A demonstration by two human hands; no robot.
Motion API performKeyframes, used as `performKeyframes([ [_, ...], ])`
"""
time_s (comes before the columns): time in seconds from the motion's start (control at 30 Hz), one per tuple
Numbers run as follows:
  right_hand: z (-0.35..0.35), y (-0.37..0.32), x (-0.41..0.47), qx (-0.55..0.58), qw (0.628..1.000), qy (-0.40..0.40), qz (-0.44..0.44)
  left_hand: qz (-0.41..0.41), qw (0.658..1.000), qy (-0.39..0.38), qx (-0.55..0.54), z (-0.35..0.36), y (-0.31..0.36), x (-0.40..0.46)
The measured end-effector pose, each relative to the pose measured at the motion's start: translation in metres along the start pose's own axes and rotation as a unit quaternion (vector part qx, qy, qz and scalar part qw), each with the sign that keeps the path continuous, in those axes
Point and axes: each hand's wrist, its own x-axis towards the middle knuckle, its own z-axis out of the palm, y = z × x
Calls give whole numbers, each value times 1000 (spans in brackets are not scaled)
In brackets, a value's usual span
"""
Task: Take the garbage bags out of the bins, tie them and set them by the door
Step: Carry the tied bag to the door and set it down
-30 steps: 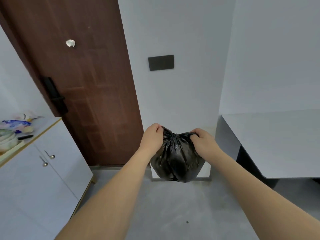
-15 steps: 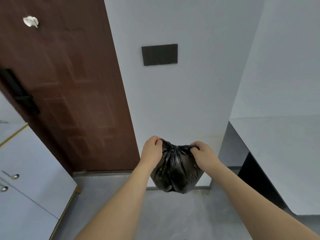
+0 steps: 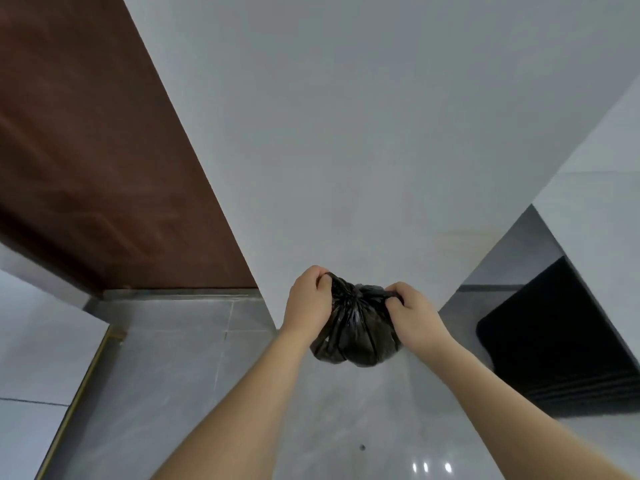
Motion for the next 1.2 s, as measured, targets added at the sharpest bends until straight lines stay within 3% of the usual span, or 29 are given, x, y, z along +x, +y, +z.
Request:
performKeyframes([
  [0.33,239,334,186,37,999,10,27,-46,998,28,-41,255,-357,122],
  [0.5,285,458,256,74,995,59,41,-23,998,19,-59,355,-464,159],
  [0.67,264,517,290,97,987,127,19,-34,993,2,-117,433,-478,191],
  [0.87,226,554,307,77,980,180,36,-22,996,-51,-74,499,-447,209],
  [1.03,220,582,319,49,984,159,63,-10,998,-59,-18,536,-447,217],
  [1.2,221,603,319,68,988,133,36,-13,998,-49,25,548,-460,215],
])
